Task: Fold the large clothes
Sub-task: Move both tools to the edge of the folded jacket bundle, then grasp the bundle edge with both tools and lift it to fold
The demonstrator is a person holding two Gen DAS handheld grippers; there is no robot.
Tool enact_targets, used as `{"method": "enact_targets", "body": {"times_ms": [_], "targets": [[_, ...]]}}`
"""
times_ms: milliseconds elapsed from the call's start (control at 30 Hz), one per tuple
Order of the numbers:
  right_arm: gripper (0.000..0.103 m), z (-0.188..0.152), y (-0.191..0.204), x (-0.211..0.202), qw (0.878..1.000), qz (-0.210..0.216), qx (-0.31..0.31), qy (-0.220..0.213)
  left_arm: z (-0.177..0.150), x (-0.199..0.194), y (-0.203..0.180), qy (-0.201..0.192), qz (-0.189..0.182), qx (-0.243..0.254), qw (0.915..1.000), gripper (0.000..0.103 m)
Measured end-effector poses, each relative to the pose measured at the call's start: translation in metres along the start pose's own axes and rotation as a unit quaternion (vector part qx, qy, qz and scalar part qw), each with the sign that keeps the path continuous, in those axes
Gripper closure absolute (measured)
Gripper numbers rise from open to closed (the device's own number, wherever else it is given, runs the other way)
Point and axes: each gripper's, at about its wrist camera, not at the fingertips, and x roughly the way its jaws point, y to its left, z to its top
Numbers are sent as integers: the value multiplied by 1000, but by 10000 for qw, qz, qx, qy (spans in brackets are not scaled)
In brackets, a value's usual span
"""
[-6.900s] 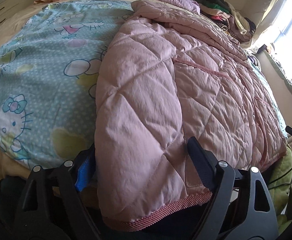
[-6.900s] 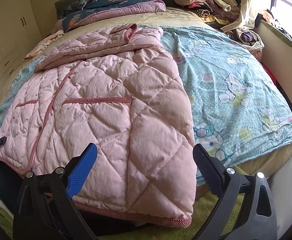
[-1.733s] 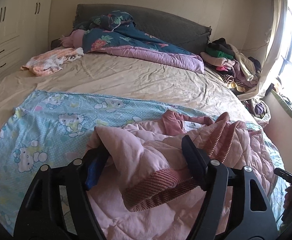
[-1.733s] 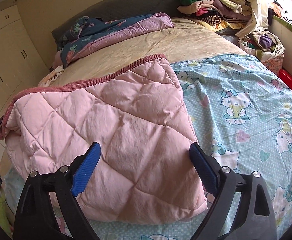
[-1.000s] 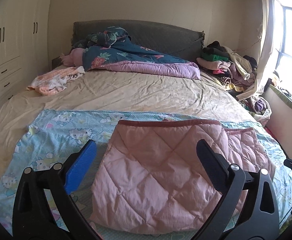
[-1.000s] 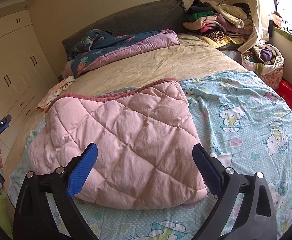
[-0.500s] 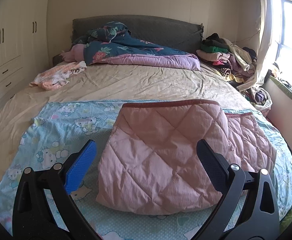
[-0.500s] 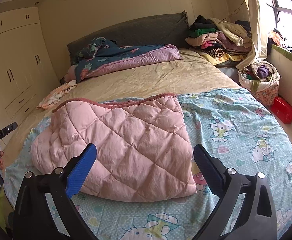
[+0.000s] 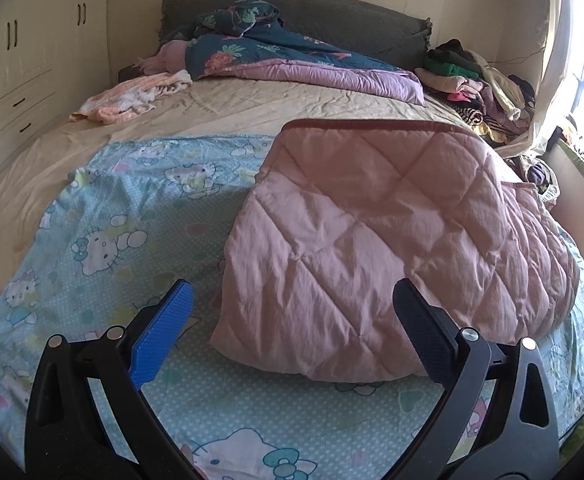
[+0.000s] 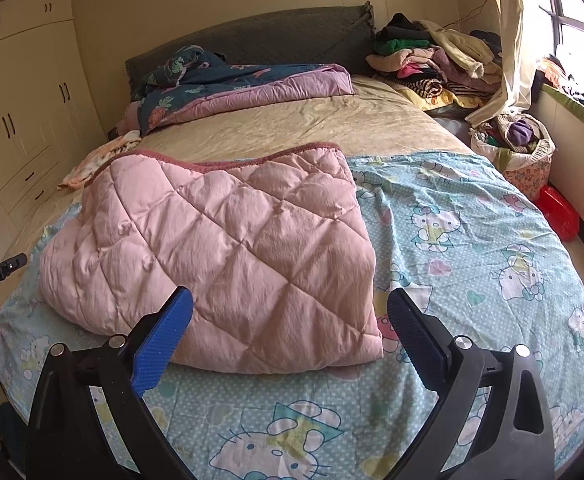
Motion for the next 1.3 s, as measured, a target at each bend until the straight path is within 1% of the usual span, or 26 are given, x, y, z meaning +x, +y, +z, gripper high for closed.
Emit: {"method": "enact_targets", "body": {"times_ms": [333, 500, 633, 667, 700, 733, 767, 800, 833, 867, 900, 933, 967, 1100, 1200, 1300], "targets": [[6, 5, -14, 56, 9988, -253, -73, 416, -12, 46, 21, 585, -5, -262, 9979, 10], [6, 12, -23, 85, 9972, -382, -113, 629, -8, 64, 28, 709, -276, -562, 9955, 10], [8, 13, -27, 101, 9966, -332, -173, 740, -7, 77, 28, 724, -437, -666, 9942, 10], [13, 12, -27, 103, 9966, -310, -206, 729, -7, 78, 28, 710, -531, -704, 9936, 18], [18, 12, -27, 105, 9966, -244, -239, 752, -7, 79, 25, 682, -662, -704, 9930, 38], [31, 11, -26, 107, 9963, -228, -277, 776, -6, 79, 22, 651, -670, -654, 9935, 41], [42, 9, -25, 107, 9962, -301, -335, 745, -6, 77, 16, 593, -639, -508, 9949, 51], [48, 9, -23, 106, 9964, -262, -378, 708, -5, 76, 11, 525, -642, -403, 9957, 64], [60, 9, -22, 105, 9969, -209, -403, 649, -4, 73, 5, 416, -604, -289, 9969, 68], [69, 11, -20, 101, 9972, -199, -442, 564, -2, 70, 1, 333, -573, -216, 9976, 76], [73, 14, -18, 97, 9975, -180, -464, 499, 1, 67, -2, 237, -576, -180, 9979, 80], [80, 19, -15, 91, 9979, -150, -477, 404, 5, 63, -4, 140, -590, -168, 9980, 81], [83, 25, -14, 84, 9985, -135, -473, 255, 10, 58, -6, 25, -595, -156, 9981, 83], [86, 61, -14, 63, 9994, 3, -202, -286, 39, 47, -13, -340, -579, -82, 9977, 84], [86, 84, -14, 68, 9990, -46, -129, -420, 62, 52, -14, -426, -551, -146, 9975, 84], [86, 96, -19, 86, 9994, -110, 54, -338, 77, 62, -19, -445, -440, -134, 9979, 84]]}}
